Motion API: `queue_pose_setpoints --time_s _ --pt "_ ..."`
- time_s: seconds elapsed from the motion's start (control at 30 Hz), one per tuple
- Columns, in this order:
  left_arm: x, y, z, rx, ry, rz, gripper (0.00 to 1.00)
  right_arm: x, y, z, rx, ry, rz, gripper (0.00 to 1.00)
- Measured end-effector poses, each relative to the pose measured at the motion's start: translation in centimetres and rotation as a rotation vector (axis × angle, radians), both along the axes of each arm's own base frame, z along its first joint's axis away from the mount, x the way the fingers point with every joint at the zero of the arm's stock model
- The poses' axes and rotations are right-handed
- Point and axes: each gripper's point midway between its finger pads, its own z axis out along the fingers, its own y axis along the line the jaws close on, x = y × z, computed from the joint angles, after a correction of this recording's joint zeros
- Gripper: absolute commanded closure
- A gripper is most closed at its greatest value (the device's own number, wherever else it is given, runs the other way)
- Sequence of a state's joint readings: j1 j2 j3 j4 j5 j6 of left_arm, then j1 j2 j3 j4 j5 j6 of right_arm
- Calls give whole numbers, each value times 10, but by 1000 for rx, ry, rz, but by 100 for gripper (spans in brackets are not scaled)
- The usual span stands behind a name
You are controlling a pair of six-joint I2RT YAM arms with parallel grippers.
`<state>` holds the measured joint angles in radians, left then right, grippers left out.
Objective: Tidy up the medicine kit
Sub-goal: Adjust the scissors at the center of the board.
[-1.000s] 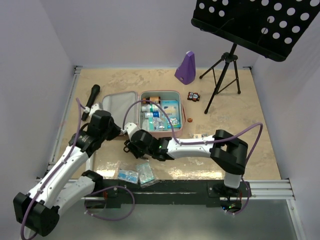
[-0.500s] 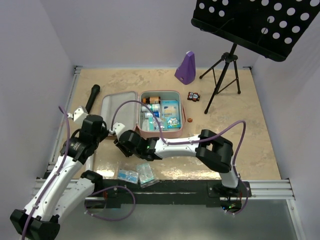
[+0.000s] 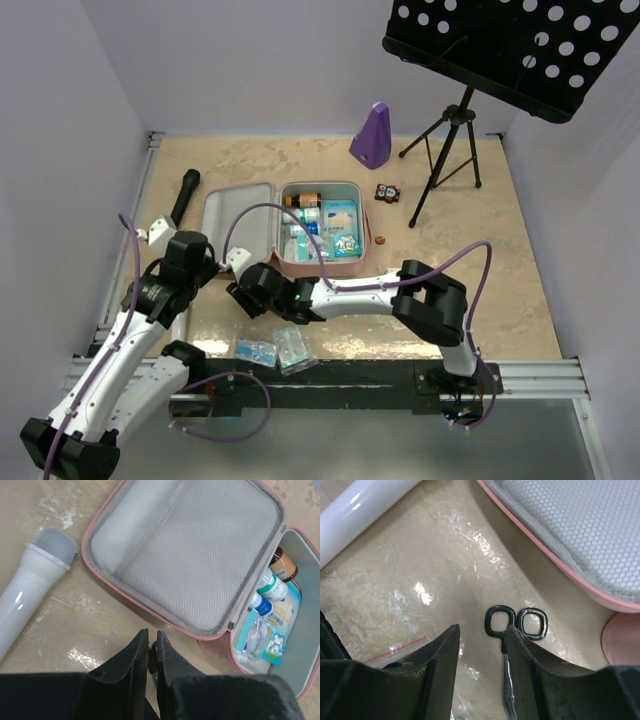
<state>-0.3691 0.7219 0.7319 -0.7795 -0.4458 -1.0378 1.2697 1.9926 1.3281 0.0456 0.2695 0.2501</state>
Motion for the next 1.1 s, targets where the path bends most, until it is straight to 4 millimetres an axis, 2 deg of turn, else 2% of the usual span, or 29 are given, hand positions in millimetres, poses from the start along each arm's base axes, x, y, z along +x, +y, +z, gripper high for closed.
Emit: queue_pose_setpoints --time_s 0.2,0.27,0.3,0.33,0.4,0.43,0.47,0.6,0.7,0.83,0.9,1.1 --pt "6 -19 -2 -84 5 -69 81 1 -20 4 -12 8 -16 50" --pt "12 -20 -2 -116 -1 -70 77 1 -29 3 -19 14 -25 48" --pt "14 -19 -4 -122 0 -69 68 0 -33 3 -22 16 -28 47" --pt "16 -18 -7 -127 5 -70 54 1 -37 4 -24 18 -31 44" --pt "18 -18 -12 -129 16 -80 19 0 -41 6 -20 20 -31 37" --pt "19 -18 -14 -128 23 -89 6 -1 -42 7 -15 24 -27 34" --pt "19 -19 -15 -127 25 -100 0 -4 -42 9 -8 31 -18 34" --pt "21 -15 -13 -131 18 -83 0 -7 -38 22 36 37 5 40" --pt "25 1 -3 -122 3 -39 1 -6 -34 24 44 32 6 45" --pt "37 27 22 -156 -45 15 5 -2 -26 14 22 28 9 46" --pt "41 36 28 -187 -59 30 7 -1 -26 4 1 30 12 47" --pt "44 16 32 -290 -64 -76 11 0 -32 -25 -68 42 6 50"
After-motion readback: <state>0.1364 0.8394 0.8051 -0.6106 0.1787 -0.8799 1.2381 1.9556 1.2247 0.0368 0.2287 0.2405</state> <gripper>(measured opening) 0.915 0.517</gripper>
